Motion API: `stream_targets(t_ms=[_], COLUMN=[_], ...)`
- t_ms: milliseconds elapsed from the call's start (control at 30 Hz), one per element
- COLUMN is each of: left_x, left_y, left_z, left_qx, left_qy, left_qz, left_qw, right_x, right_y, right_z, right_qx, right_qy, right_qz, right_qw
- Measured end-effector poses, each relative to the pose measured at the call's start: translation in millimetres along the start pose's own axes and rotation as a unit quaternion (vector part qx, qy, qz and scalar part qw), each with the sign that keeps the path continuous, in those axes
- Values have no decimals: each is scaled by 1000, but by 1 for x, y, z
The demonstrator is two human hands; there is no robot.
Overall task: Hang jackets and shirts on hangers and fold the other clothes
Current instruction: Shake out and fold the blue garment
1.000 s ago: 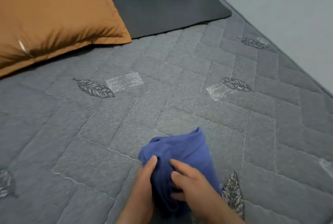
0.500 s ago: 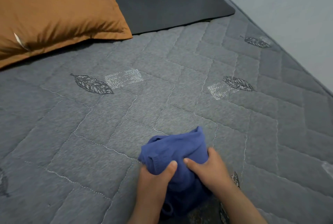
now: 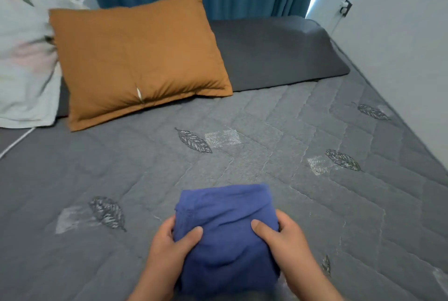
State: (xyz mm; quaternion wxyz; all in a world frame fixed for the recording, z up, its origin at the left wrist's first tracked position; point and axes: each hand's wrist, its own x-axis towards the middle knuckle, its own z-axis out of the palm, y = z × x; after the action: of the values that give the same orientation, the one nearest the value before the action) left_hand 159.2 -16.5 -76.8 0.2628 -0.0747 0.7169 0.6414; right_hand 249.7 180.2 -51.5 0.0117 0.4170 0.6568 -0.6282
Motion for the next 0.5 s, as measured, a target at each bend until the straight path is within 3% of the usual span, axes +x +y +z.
stream_targets(t_ms=[300, 500], left_x=[-90, -180], left_y=[124, 162], left_z=[-215, -349], left_qx=[-165, -203], left_qy=[93, 149], left_qz=[59, 109], left_qw=[980, 961], right_x=[-133, -247], right_y=[-157, -216], right_z=[169, 271], right_qx=[-34, -71], right_qy=[-119, -210], right_qz=[-109, -141], right_qw=[986, 965])
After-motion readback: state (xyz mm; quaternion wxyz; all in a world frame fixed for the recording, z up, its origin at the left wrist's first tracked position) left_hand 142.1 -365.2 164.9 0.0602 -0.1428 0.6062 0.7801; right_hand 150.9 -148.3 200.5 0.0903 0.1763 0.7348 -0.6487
